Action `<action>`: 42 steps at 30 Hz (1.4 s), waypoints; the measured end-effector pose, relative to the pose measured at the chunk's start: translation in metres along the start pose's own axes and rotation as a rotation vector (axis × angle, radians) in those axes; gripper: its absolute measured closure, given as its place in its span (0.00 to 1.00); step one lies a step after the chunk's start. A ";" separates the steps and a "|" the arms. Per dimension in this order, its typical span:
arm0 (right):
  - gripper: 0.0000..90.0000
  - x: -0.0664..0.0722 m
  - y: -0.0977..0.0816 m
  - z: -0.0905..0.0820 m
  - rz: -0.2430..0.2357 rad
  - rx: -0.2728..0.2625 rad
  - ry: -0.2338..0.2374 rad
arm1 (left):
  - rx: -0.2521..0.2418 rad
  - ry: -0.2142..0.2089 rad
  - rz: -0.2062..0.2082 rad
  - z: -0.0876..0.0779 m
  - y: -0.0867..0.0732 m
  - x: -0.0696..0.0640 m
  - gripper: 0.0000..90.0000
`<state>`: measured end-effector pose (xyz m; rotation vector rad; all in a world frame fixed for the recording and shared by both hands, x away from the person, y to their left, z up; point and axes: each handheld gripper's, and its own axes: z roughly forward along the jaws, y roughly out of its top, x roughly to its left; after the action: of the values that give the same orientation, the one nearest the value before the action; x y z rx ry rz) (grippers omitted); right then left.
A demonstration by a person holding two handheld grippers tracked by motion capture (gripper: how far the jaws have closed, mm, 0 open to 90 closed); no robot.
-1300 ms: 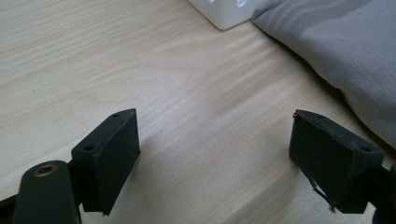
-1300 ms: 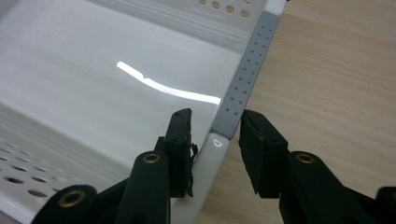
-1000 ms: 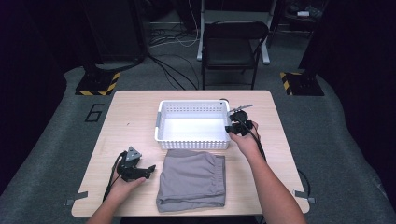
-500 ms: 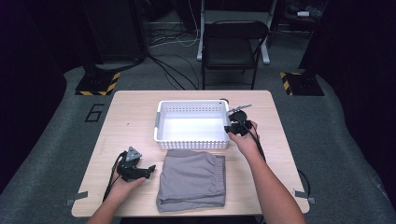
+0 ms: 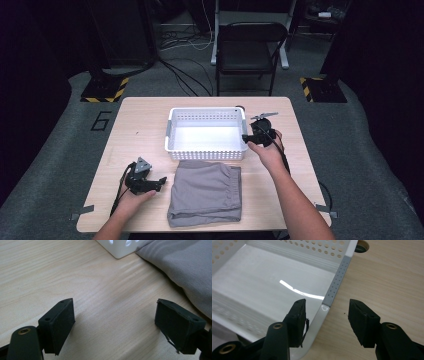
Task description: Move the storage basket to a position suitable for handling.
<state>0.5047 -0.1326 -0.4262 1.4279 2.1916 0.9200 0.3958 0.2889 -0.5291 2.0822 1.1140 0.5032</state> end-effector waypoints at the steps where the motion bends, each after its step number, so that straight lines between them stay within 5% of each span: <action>1: 0.52 0.000 -0.002 -0.005 -0.007 -0.008 0.001 | 0.005 0.000 0.004 0.000 0.000 0.000 0.18; 8: 0.51 0.008 -0.031 -0.047 -0.038 -0.076 0.005 | 0.002 0.001 0.001 0.000 0.000 0.000 0.18; 14: 0.51 0.015 -0.057 -0.056 -0.044 -0.064 0.045 | 0.001 0.002 -0.002 0.000 0.000 0.000 0.18; 19: 0.51 0.022 -0.074 -0.048 -0.067 -0.031 0.081 | 0.006 0.001 0.002 0.000 0.000 0.000 0.18; 21: 0.51 0.027 -0.077 -0.044 -0.033 -0.018 0.090 | 0.004 0.002 0.002 0.000 0.000 0.000 0.18; 23: 0.50 0.025 -0.079 -0.042 -0.071 -0.017 0.101 | 0.003 0.002 0.000 0.000 0.000 0.000 0.18; 27: 0.42 0.034 -0.087 -0.024 -0.052 0.009 0.175 | 0.008 0.001 0.007 -0.001 0.000 0.000 0.18; 42: 0.26 0.051 -0.095 -0.003 -0.125 0.032 0.231 | 0.002 -0.002 0.005 0.000 0.000 0.000 0.18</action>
<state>0.4179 -0.1138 -0.4872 1.2347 2.4410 1.0550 0.3952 0.2890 -0.5290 2.0877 1.1090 0.5028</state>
